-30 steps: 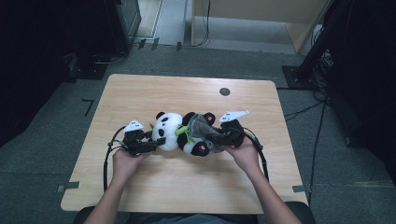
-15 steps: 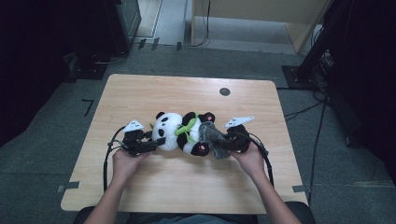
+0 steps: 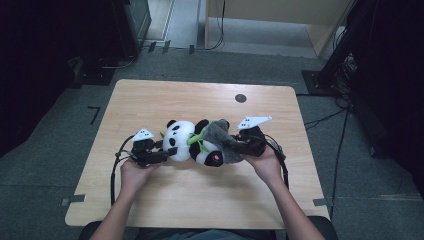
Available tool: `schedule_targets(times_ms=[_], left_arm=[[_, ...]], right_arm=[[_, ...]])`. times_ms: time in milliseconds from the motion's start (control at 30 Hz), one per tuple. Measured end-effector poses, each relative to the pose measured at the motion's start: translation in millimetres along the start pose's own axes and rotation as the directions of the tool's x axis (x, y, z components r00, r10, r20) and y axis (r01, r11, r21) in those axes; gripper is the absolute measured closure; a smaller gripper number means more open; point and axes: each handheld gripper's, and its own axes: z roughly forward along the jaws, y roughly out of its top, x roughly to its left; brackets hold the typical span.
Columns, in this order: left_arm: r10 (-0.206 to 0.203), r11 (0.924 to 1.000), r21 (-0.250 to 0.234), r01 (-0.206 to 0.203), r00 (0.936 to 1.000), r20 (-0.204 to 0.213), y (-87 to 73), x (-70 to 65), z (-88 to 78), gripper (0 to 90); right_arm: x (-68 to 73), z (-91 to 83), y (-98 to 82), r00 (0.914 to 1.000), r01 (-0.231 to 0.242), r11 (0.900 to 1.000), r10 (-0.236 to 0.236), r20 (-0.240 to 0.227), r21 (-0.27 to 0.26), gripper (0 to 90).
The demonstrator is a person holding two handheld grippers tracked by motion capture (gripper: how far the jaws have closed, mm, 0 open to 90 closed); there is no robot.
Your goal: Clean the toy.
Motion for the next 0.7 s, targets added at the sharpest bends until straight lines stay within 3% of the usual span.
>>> schedule_targets(times_ms=[200,333,533,700], left_arm=[[0.005,1.0,-0.001,-0.005,1.0,-0.003,0.3,-0.3,-0.1,37.2],[0.011,0.9999,0.0,-0.011,0.9999,-0.006,0.7,-1.0,-0.4,37.0],[0.011,0.9999,-0.001,-0.011,0.9999,-0.005,0.5,-1.4,-0.1,36.6],[0.014,0.9999,0.0,-0.014,0.9999,-0.007,0.5,-1.9,0.0,36.4]], right_arm=[[9.1,8.5,29.7,0.9997,0.019,0.999,-0.02,-0.014,-0.044,73.7],[14.4,22.4,40.0,0.9992,0.034,0.999,-0.035,-0.018,-0.032,73.6],[12.2,40.7,37.0,0.9994,0.018,1.0,-0.018,-0.029,0.02,72.2],[8.5,44.3,29.5,0.9993,0.001,1.0,-0.001,-0.037,0.0,67.7]])
